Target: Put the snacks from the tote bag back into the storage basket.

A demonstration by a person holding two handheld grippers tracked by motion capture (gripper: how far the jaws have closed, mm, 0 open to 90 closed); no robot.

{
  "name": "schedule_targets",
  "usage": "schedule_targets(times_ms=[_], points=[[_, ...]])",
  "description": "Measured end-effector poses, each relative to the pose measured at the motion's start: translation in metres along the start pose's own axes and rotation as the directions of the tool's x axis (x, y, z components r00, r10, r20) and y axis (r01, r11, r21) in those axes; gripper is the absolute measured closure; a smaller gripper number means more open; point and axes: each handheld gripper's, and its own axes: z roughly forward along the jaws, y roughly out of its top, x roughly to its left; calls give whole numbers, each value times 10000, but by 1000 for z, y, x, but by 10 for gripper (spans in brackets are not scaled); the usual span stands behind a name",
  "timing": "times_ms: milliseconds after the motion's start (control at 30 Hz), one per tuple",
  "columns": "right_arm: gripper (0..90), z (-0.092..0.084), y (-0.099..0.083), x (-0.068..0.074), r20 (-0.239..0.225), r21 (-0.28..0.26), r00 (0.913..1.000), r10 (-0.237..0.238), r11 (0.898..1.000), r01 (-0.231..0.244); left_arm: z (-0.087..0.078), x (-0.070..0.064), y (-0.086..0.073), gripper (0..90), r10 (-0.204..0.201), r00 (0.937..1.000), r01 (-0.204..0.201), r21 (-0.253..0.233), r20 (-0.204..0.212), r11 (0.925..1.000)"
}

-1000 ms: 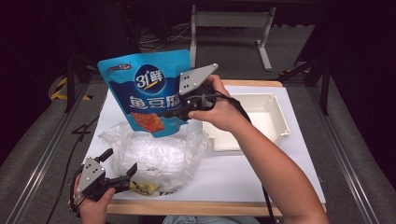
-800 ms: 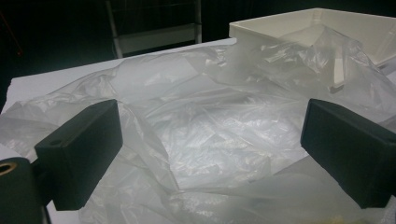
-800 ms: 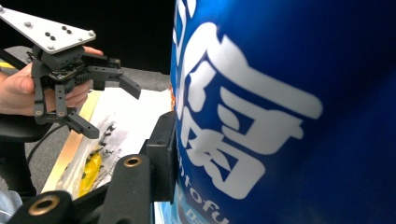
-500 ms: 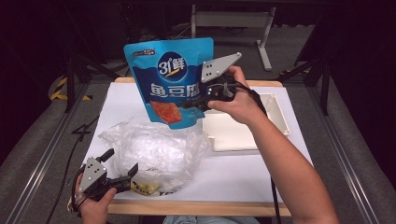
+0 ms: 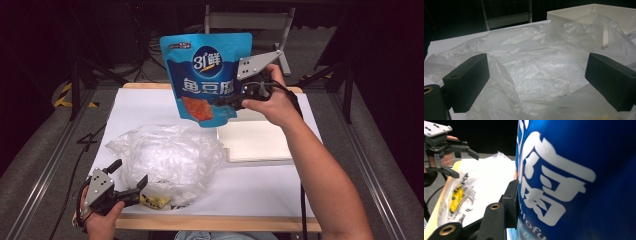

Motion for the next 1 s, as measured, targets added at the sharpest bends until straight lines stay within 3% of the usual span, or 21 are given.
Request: schedule_targets(times_ms=[367,633,1000], points=[[549,-28,-23,-19,590,454,9980,230,9986,-257,0,0,0,63,28,10000,-27,52,-52,10000],[549,-45,-37,-31,983,455,9939,501,9975,-548,1,-1,-1,63,35,10000,-35,88,-93,10000],[549,-50,-62,-48,1283,756,9880,855,9925,-958,-2,-1,-2,63,30,9997,-28,108,-227,9999]])
